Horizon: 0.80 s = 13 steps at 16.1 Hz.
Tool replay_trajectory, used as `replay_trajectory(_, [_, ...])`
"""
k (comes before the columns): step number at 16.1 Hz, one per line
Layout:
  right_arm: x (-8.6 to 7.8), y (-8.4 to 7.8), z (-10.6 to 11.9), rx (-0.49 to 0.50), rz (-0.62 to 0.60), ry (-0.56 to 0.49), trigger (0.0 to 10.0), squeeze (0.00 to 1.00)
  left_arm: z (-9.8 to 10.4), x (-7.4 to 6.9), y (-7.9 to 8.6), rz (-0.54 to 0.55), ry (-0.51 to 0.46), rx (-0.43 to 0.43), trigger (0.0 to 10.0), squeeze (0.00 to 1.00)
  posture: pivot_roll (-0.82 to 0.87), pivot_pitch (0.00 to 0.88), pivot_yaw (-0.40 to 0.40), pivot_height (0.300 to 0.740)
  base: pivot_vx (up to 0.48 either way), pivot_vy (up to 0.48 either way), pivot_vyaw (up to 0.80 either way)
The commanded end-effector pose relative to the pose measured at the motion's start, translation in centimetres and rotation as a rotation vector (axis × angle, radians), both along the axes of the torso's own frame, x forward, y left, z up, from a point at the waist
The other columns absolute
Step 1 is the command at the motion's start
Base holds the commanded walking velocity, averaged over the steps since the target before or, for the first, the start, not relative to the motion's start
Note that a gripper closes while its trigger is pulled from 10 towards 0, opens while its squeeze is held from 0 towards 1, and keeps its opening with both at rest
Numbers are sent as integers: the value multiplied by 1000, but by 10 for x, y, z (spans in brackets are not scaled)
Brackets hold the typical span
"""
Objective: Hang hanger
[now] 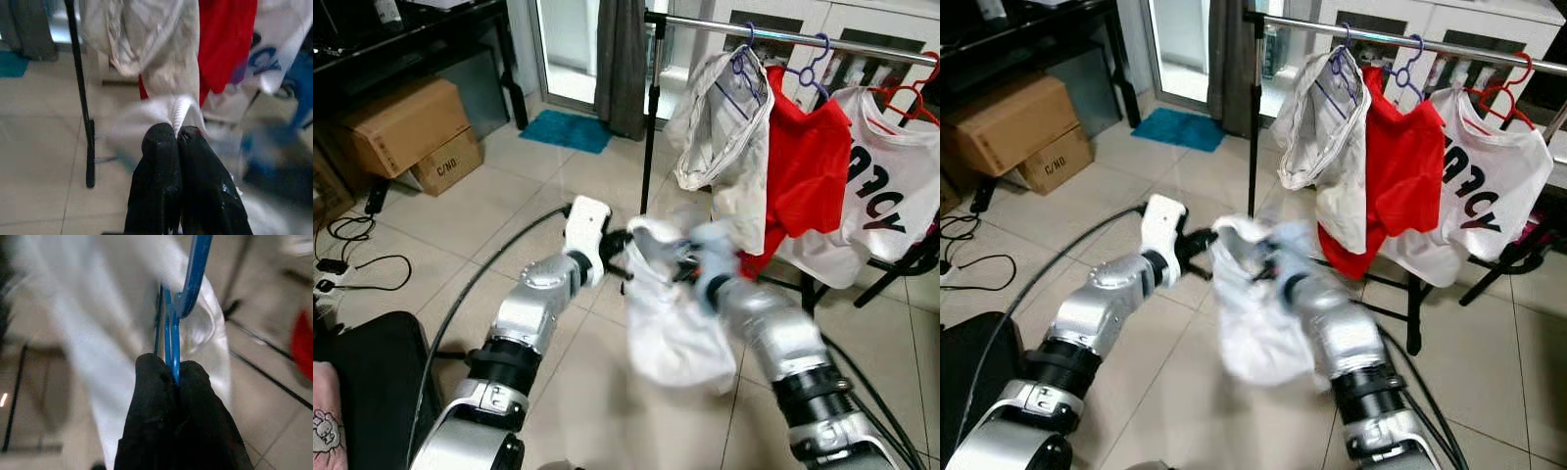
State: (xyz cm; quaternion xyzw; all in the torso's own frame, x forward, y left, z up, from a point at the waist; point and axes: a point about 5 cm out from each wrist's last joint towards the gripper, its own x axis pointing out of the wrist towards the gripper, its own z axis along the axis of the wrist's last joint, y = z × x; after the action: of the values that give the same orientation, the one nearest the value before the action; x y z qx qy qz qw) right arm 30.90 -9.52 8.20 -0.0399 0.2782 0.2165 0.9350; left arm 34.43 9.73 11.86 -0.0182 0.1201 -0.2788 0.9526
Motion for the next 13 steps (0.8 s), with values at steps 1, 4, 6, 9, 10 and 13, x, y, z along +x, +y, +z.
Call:
replay_trajectory(1, [-5,-4,-4,-38,43,13,10000,0,15,7,6,39,-64,-13,0,0,-101,0,-12,740,0,0,0])
replay_trajectory(4, [-14,-16,-3,-91,152,14,10000,0,15,19,39,202,-69,87,0,0,-112,0,-1,740,0,0,0])
replay_trajectory(6, [-19,-32,13,-87,197,-16,10000,0,11,22,58,262,-63,179,0,0,-117,0,3,740,0,0,0])
replay_trajectory(9, [-8,-49,40,1,83,-109,10000,0,6,19,54,212,-49,199,0,0,-118,0,6,740,0,0,0])
replay_trajectory(10, [2,-53,49,37,-15,-156,10000,0,5,18,44,157,-52,184,0,0,-118,0,7,740,0,0,0])
replay_trajectory(13, [21,-54,54,33,-205,-223,10000,0,8,11,9,11,-64,105,0,0,-111,0,5,740,0,0,0])
